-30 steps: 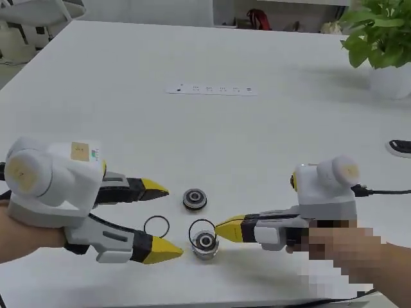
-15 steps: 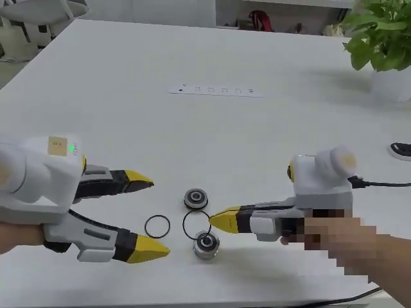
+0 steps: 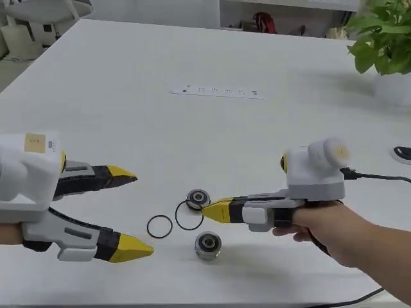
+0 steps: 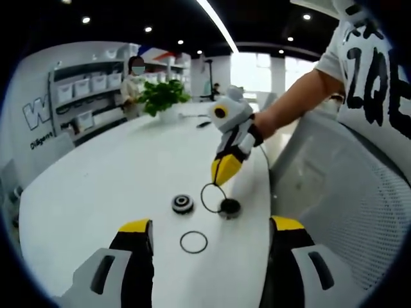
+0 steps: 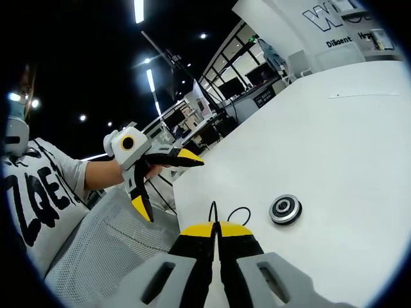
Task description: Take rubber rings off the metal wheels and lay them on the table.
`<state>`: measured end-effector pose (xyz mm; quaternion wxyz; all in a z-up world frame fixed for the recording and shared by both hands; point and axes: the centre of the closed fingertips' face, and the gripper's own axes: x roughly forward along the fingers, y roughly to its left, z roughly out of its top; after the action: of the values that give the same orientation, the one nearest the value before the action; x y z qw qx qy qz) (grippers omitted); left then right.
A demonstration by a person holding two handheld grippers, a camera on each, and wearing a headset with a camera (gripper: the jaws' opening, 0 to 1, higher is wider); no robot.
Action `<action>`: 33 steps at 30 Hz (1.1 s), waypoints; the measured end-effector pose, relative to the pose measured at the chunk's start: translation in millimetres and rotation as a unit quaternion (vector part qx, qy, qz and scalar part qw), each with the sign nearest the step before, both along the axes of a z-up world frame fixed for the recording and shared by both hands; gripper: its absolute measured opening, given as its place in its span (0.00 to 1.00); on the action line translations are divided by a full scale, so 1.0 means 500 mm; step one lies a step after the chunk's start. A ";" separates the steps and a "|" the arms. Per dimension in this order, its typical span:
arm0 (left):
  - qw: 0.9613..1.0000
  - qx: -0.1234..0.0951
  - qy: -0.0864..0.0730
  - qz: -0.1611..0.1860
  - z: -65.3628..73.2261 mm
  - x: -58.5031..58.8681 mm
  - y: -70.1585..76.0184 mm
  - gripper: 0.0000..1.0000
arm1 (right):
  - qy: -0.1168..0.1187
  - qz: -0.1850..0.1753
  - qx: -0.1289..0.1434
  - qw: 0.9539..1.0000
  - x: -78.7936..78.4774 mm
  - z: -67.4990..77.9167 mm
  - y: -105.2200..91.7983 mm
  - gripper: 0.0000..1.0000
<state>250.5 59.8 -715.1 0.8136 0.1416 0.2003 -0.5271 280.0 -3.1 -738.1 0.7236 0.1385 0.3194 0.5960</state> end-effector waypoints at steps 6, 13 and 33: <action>1.000 0.001 -0.001 0.009 -0.002 0.002 0.016 0.76 | 0.002 0.008 -0.004 1.000 0.000 -0.005 0.015 0.00; 1.000 0.005 0.000 0.016 -0.007 0.003 0.033 0.77 | 0.008 0.016 -0.011 1.000 0.002 -0.018 0.032 0.00; 1.000 0.007 -0.001 0.030 -0.007 0.006 0.060 0.77 | 0.018 0.046 -0.030 0.998 -0.012 -0.051 0.076 0.00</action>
<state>253.4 90.0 -718.4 0.8281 0.1417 0.2075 -0.5011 274.2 34.8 -763.8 0.6936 0.1126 0.3558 0.6162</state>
